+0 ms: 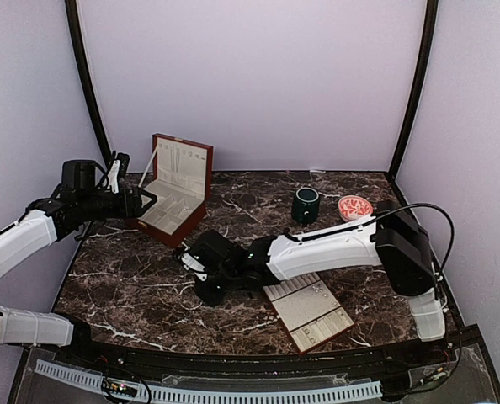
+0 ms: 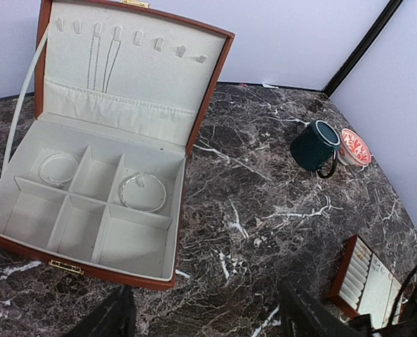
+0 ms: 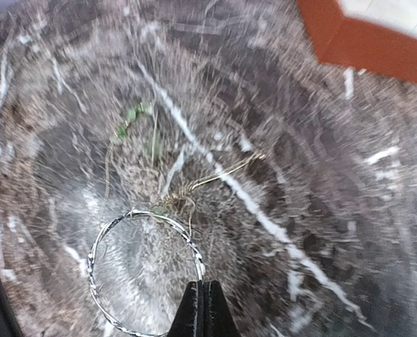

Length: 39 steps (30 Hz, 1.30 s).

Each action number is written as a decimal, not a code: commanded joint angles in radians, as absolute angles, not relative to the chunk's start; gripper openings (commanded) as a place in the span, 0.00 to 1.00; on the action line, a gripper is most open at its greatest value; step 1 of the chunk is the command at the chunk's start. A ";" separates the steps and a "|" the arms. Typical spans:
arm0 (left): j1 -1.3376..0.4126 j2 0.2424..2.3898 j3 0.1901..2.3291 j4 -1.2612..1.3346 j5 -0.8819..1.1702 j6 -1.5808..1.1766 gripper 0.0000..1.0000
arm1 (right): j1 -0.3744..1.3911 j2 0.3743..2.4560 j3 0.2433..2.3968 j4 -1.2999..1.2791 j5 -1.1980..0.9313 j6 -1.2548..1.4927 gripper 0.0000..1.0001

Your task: Organize the mixed jewelry

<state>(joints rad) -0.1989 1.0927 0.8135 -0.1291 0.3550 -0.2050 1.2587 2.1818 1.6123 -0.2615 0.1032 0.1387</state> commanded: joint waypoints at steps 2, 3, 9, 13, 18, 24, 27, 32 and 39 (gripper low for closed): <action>-0.193 1.067 0.802 -0.125 0.366 -0.197 0.73 | 1.265 2.040 1.576 -0.301 0.185 0.127 0.00; -0.192 1.068 0.801 -0.123 0.368 -0.197 0.73 | 1.265 2.028 1.570 -0.324 0.201 0.127 0.00; -0.194 1.063 0.793 -0.098 0.424 -0.191 0.73 | 1.259 1.948 1.496 -0.370 0.274 0.158 0.00; -0.194 1.049 0.770 -0.038 0.509 -0.188 0.72 | 1.253 1.901 1.460 -0.355 0.273 0.201 0.00; -0.198 1.039 0.728 0.074 0.687 -0.205 0.72 | 1.248 1.834 1.434 -0.331 0.339 0.236 0.00; -0.305 1.056 0.735 0.089 0.790 -0.154 0.70 | 1.211 1.764 1.431 -0.310 0.342 0.250 0.00; -0.375 1.026 0.717 0.103 0.787 -0.111 0.70 | 1.185 1.739 1.435 -0.300 0.300 0.261 0.00; -0.490 0.979 0.673 0.153 0.658 -0.117 0.68 | 1.155 1.705 1.428 -0.277 0.261 0.265 0.00; -0.683 1.009 0.507 0.426 0.421 -0.170 0.56 | 1.137 1.666 1.398 -0.274 0.245 0.281 0.00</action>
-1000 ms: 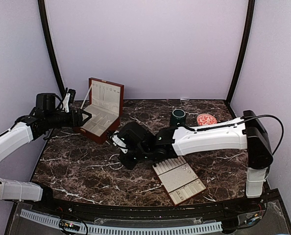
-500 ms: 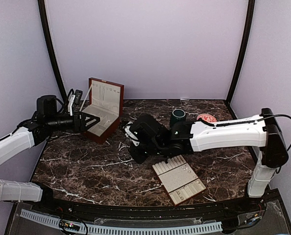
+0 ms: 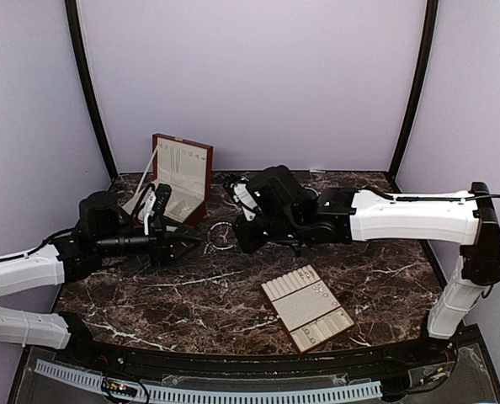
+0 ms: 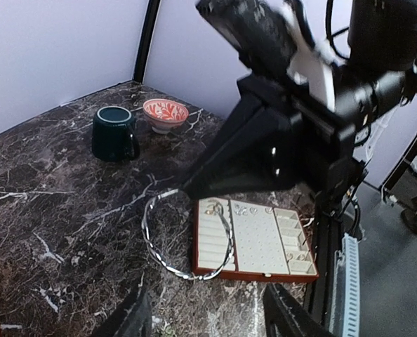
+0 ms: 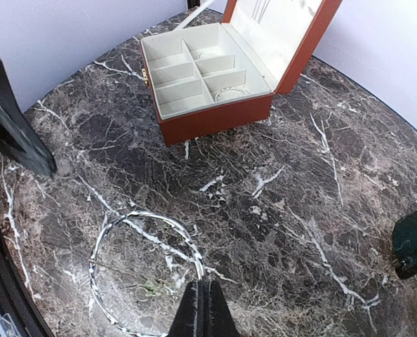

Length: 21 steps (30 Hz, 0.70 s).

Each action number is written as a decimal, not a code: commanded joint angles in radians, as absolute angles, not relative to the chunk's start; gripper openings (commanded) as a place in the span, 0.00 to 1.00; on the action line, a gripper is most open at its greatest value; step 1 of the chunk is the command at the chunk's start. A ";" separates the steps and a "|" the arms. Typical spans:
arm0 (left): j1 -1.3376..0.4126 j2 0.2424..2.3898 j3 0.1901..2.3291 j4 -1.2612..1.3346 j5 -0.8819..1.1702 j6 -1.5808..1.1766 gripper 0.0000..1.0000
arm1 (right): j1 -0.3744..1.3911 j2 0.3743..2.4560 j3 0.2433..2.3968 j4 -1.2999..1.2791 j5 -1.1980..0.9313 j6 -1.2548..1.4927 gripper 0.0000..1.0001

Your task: Organize the mixed jewelry

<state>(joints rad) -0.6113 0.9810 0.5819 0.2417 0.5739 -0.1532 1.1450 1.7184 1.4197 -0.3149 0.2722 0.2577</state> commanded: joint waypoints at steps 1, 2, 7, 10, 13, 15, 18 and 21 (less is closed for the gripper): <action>-0.702 1.028 0.495 0.452 0.396 -0.167 0.52 | 1.136 1.661 1.394 -0.273 0.241 0.284 0.00; -0.716 1.050 0.487 0.480 0.376 -0.164 0.50 | 1.134 1.657 1.391 -0.273 0.237 0.286 0.00; -0.781 1.162 0.501 0.555 0.353 -0.136 0.40 | 1.131 1.651 1.379 -0.272 0.236 0.298 0.00; -0.793 1.211 0.518 0.569 0.334 -0.121 0.34 | 1.131 1.649 1.375 -0.268 0.235 0.303 0.00; -0.801 1.231 0.523 0.581 0.333 -0.117 0.29 | 1.129 1.649 1.372 -0.268 0.238 0.304 0.00; -0.805 1.230 0.518 0.588 0.346 -0.115 0.31 | 1.128 1.649 1.369 -0.268 0.246 0.306 0.00; -0.807 1.199 0.488 0.611 0.356 -0.135 0.43 | 1.126 1.645 1.358 -0.263 0.267 0.315 0.00; -0.807 1.159 0.452 0.621 0.356 -0.176 0.53 | 1.126 1.637 1.327 -0.220 0.279 0.332 0.00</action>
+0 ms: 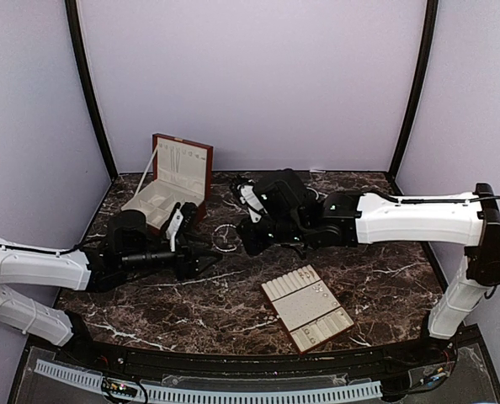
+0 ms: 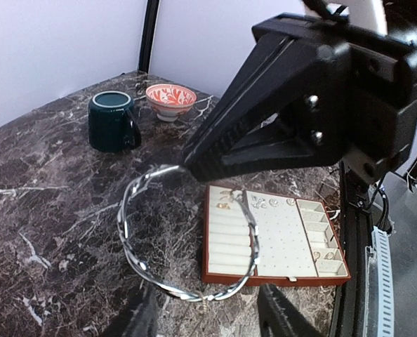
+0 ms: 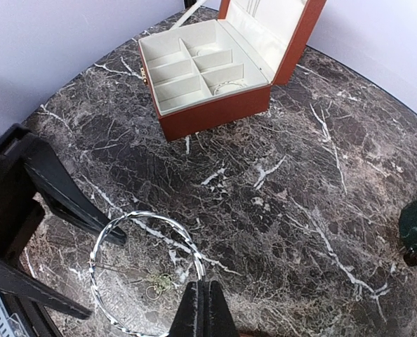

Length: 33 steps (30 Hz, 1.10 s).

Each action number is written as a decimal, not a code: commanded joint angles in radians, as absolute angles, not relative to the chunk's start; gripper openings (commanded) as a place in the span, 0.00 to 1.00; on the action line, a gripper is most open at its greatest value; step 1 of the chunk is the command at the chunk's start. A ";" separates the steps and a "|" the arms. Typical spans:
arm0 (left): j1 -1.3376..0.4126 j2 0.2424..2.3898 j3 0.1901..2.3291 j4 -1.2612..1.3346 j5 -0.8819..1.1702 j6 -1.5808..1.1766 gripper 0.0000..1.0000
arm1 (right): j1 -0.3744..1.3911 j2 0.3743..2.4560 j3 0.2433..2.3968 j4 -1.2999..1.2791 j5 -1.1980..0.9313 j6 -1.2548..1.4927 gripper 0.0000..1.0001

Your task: Organize the mixed jewelry

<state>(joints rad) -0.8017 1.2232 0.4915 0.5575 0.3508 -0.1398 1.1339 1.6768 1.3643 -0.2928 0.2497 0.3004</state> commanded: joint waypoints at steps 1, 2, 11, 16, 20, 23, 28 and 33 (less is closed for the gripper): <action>-0.807 1.145 0.442 0.621 0.354 -0.194 0.55 | 1.126 1.633 1.313 -0.199 0.280 0.338 0.00; -0.807 1.127 0.432 0.625 0.350 -0.214 0.55 | 1.126 1.629 1.297 -0.165 0.284 0.346 0.00; -0.805 1.050 0.476 0.561 0.211 -0.537 0.56 | 1.138 1.600 1.145 0.128 0.286 0.375 0.00; -0.805 1.101 0.525 0.523 0.229 -0.657 0.57 | 1.146 1.601 1.100 0.223 0.267 0.349 0.00; -0.805 1.129 0.546 0.502 0.237 -0.697 0.56 | 1.154 1.601 1.094 0.251 0.274 0.336 0.00; -0.805 1.141 0.545 0.494 0.221 -0.723 0.54 | 1.159 1.606 1.090 0.267 0.274 0.337 0.00; -0.805 1.152 0.523 0.551 0.230 -0.749 0.50 | 1.167 1.616 1.091 0.279 0.273 0.339 0.00; -0.805 1.158 0.516 0.599 0.238 -0.775 0.34 | 1.172 1.626 1.092 0.274 0.278 0.335 0.00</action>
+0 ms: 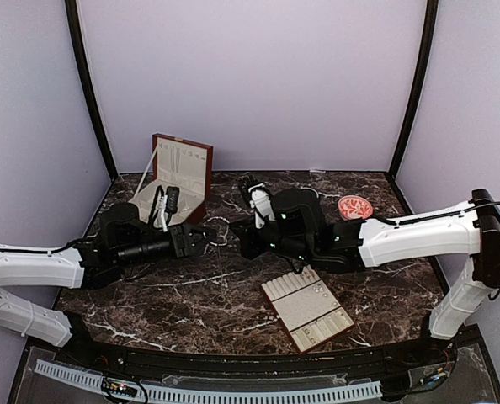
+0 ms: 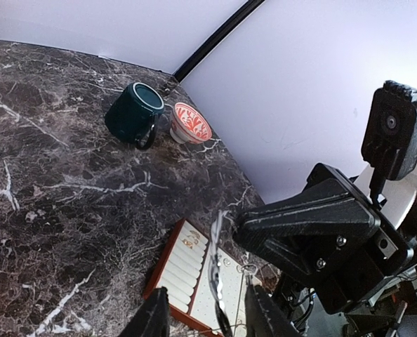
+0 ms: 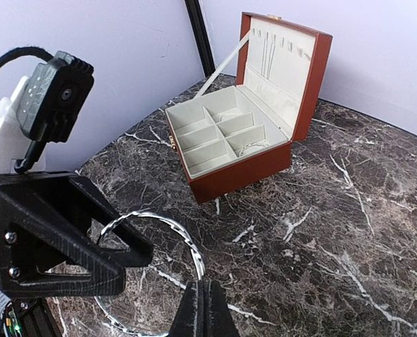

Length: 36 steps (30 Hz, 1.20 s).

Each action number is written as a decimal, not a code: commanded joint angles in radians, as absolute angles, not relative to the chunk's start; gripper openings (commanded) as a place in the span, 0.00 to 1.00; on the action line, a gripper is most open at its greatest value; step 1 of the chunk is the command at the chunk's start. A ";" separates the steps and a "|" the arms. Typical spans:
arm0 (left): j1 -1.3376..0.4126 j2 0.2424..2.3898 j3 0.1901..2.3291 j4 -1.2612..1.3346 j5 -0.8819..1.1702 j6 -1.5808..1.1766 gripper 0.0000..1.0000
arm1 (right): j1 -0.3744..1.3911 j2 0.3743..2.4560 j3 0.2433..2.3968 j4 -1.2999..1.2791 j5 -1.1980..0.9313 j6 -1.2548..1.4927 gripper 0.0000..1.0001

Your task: Organize the mixed jewelry

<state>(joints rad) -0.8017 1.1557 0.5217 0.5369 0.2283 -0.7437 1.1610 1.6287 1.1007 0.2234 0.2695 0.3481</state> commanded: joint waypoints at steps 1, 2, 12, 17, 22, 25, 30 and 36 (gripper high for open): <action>-0.805 1.160 0.517 0.603 0.240 -0.778 0.29 | 1.173 1.627 1.090 0.274 0.279 0.334 0.00; -0.805 1.161 0.519 0.603 0.242 -0.782 0.24 | 1.174 1.630 1.088 0.272 0.279 0.332 0.00; -0.769 1.094 0.605 0.292 0.242 -0.693 0.00 | 1.175 1.602 1.016 0.274 0.275 0.324 0.33; -0.740 1.111 0.767 -0.043 0.321 -0.461 0.00 | 1.168 1.523 0.972 0.262 0.293 0.318 0.56; -0.739 1.218 0.978 -0.456 0.343 -0.215 0.00 | 1.157 1.488 0.942 0.259 0.307 0.318 0.71; -0.739 1.264 1.055 -0.615 0.312 -0.124 0.00 | 1.151 1.475 0.935 0.256 0.314 0.315 0.81; -0.740 1.315 1.127 -0.769 0.211 -0.032 0.00 | 1.145 1.449 0.917 0.254 0.336 0.312 0.82; -0.739 1.372 1.203 -0.883 0.137 0.050 0.00 | 1.132 1.420 0.905 0.230 0.367 0.297 0.83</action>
